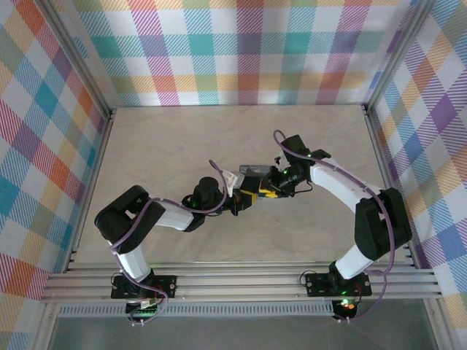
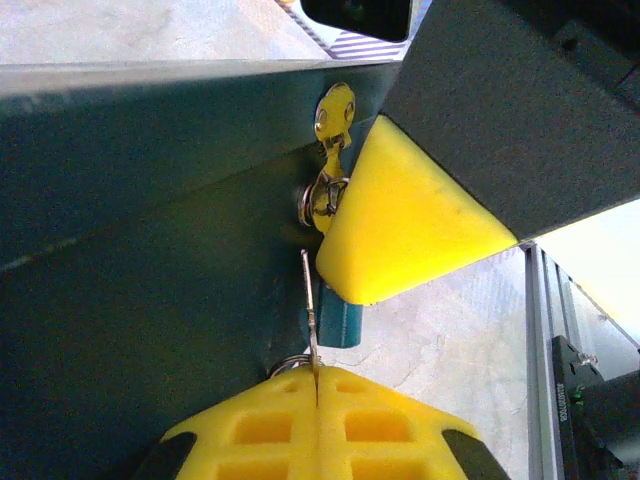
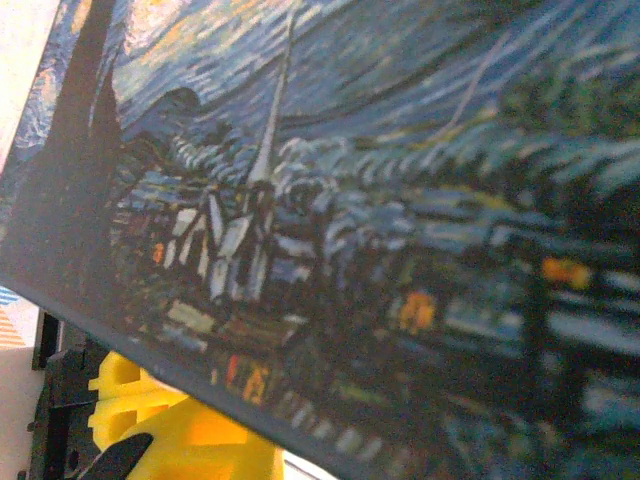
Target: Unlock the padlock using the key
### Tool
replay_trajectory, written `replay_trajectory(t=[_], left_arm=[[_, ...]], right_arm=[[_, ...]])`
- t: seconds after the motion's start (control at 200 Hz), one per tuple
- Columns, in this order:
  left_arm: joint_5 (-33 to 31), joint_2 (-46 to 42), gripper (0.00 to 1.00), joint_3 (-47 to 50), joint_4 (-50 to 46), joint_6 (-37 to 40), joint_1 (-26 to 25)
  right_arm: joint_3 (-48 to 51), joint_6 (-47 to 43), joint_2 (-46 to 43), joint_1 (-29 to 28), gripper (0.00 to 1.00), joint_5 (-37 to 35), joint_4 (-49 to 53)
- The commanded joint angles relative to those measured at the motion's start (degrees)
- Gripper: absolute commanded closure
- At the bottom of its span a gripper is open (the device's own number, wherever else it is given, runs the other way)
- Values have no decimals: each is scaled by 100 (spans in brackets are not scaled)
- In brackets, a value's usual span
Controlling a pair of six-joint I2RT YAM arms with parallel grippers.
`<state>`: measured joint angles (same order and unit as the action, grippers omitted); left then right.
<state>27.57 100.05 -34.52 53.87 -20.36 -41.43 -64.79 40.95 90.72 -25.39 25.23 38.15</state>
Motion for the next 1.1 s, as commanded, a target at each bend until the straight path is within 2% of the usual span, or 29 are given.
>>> replay_trajectory(t=[0.0, 0.45, 1.095], left_arm=[[146, 11, 100, 89, 229, 62, 35], [178, -34, 100, 344, 385, 47, -12], [280, 245, 100, 134, 676, -213, -6]], right_arm=[[-32, 83, -149, 67, 100, 126, -211], [-26, 272, -134, 146, 100, 102, -465], [63, 212, -99, 142, 100, 395, -540]])
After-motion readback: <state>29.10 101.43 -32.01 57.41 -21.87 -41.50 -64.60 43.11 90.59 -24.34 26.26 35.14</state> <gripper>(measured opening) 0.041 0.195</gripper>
